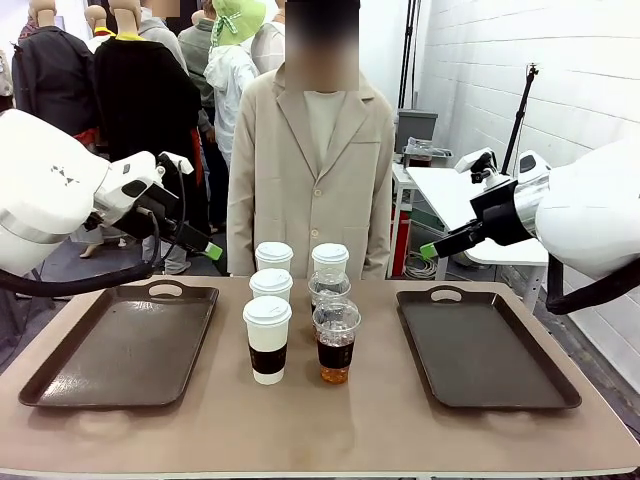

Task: Distribute the coffee onto the tray.
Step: Pick up one iced Americano and place it on the right Handle tray.

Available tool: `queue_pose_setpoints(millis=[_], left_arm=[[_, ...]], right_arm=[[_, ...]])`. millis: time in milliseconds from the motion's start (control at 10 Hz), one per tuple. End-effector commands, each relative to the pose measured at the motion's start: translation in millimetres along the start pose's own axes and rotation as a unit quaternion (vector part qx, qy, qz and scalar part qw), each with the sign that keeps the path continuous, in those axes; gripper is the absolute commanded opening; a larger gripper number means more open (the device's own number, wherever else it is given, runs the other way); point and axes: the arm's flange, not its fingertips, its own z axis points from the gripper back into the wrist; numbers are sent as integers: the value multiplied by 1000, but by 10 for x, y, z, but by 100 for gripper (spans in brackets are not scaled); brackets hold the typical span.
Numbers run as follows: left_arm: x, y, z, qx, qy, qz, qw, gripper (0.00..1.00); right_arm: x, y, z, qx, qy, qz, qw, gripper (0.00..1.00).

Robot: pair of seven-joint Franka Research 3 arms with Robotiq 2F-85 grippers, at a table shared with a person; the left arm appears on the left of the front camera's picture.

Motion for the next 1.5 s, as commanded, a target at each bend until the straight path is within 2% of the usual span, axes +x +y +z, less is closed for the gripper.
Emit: queue_pose_setpoints(millis=[0, 300, 400, 1400], left_arm=[[34, 21, 16, 16, -15, -28, 999, 100], [22, -21, 84, 40, -23, -45, 998, 100], [79, -30, 68, 23, -10, -24, 999, 100], [79, -30, 68, 23, -10, -24, 999, 100]], right_arm=[[-433, 148, 16, 12, 1, 5, 1000, 100], [-406, 125, -47, 2, 13, -2, 1000, 100], [-28, -9, -24, 4, 8, -3, 1000, 100], [-28, -9, -24, 4, 8, -3, 1000, 100]])
